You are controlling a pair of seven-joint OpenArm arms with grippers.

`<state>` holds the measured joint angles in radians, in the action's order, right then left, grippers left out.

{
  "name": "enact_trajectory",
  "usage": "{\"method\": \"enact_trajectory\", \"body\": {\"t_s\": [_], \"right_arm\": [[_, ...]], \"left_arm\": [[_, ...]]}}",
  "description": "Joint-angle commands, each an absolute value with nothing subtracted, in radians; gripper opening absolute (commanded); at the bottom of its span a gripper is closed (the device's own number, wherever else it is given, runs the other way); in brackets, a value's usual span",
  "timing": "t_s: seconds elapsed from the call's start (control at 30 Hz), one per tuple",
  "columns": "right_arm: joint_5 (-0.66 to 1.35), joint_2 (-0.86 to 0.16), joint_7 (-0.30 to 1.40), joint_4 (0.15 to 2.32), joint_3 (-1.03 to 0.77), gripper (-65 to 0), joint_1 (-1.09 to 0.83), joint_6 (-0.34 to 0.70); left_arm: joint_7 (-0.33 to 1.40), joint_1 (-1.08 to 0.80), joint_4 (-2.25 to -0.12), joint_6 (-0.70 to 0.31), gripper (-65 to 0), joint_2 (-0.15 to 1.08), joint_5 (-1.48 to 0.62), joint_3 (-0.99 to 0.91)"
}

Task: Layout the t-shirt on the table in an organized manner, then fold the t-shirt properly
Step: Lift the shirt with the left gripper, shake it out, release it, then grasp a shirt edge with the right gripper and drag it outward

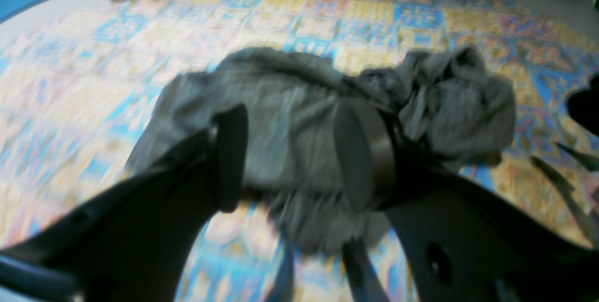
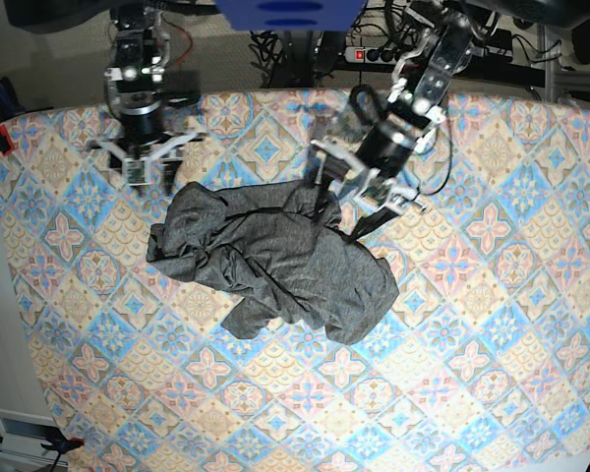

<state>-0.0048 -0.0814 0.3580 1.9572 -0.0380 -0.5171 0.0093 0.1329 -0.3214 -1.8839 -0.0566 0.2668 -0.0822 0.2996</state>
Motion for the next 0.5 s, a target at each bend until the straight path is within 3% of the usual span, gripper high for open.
{"method": "enact_trajectory", "body": {"t_s": [0.0, 0.27, 0.47], "right_arm": [[-0.008, -0.084, 0.332, 1.975, -0.018, -39.9, -0.519, 0.004], [-0.008, -0.084, 0.332, 1.968, 0.051, -39.9, -0.513, 0.004], [-0.008, -0.084, 0.332, 1.834, 0.051, -39.9, -0.42, 0.004]], "left_arm": [[0.108, -0.338, -1.91, -0.054, -32.9, 0.269, -0.085, 0.263], [0.108, -0.461, -1.913, -0.054, -32.9, 0.266, -0.085, 0.125], [0.107, -0.499, -1.919, -0.056, -32.9, 0.265, -0.085, 0.081]]}}
